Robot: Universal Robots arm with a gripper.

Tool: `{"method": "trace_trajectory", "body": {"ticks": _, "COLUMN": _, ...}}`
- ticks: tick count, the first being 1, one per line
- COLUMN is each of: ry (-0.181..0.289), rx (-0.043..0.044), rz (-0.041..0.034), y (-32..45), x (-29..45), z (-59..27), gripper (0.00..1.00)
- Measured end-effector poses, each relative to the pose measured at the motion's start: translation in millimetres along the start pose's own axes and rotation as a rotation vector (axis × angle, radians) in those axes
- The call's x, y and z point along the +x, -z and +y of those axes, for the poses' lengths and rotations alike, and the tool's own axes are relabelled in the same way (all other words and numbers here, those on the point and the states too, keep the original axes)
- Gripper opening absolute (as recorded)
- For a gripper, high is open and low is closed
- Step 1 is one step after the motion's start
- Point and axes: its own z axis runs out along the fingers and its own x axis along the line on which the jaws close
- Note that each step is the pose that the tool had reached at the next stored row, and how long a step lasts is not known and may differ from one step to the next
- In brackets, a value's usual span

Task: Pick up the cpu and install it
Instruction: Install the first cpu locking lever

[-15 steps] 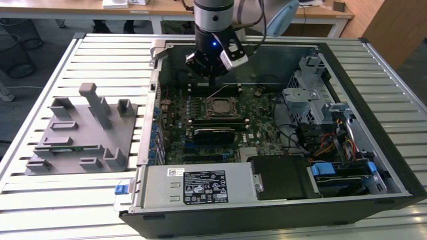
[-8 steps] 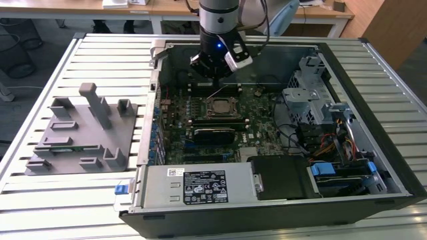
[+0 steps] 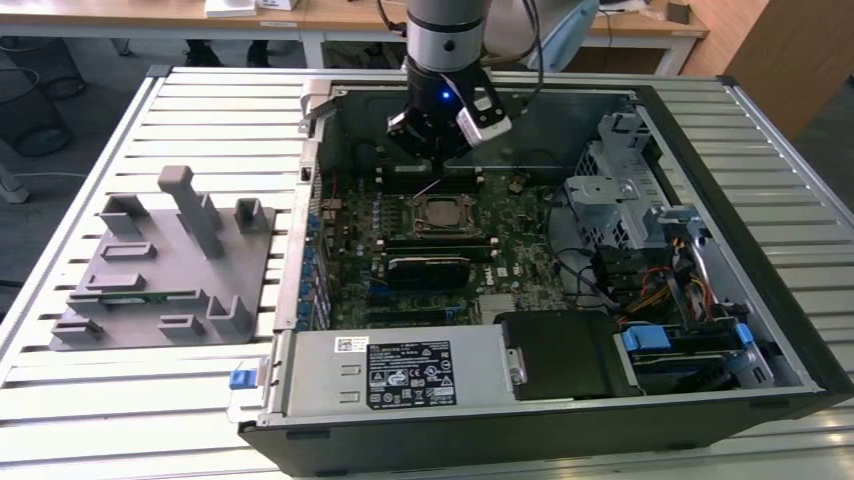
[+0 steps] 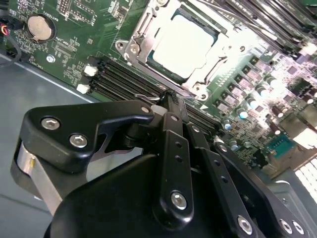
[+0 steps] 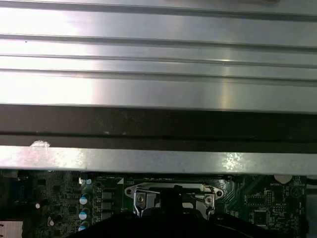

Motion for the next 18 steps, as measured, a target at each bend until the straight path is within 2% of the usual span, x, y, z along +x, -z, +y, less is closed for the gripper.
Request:
{"method": "trace_trajectory", "body": {"ticks": 2, "ry": 0.000, "rx": 0.0005, "rz": -0.0001, "y": -1.4, "x": -1.8, "z": 1.0, "gripper": 0.11}}
{"method": "trace_trajectory", "body": {"ticks": 5, "ry": 0.001, "rx": 0.0058, "rz": 0.0000, "y": -3.5, "x": -3.7, "z": 3.2, "gripper": 0.11}}
{"method": "trace_trajectory", "body": {"ticks": 10, "ry": 0.032, "rx": 0.0053, "rz": 0.0015, "y": -5.7, "x": -3.8, "z": 5.4, "gripper": 0.11}}
{"method": "trace_trajectory", "body": {"ticks": 18, "ry": 0.034, "rx": 0.0054, "rz": 0.0015, "y": -12.8, "x": -10.2, "z": 7.9, "gripper": 0.11}}
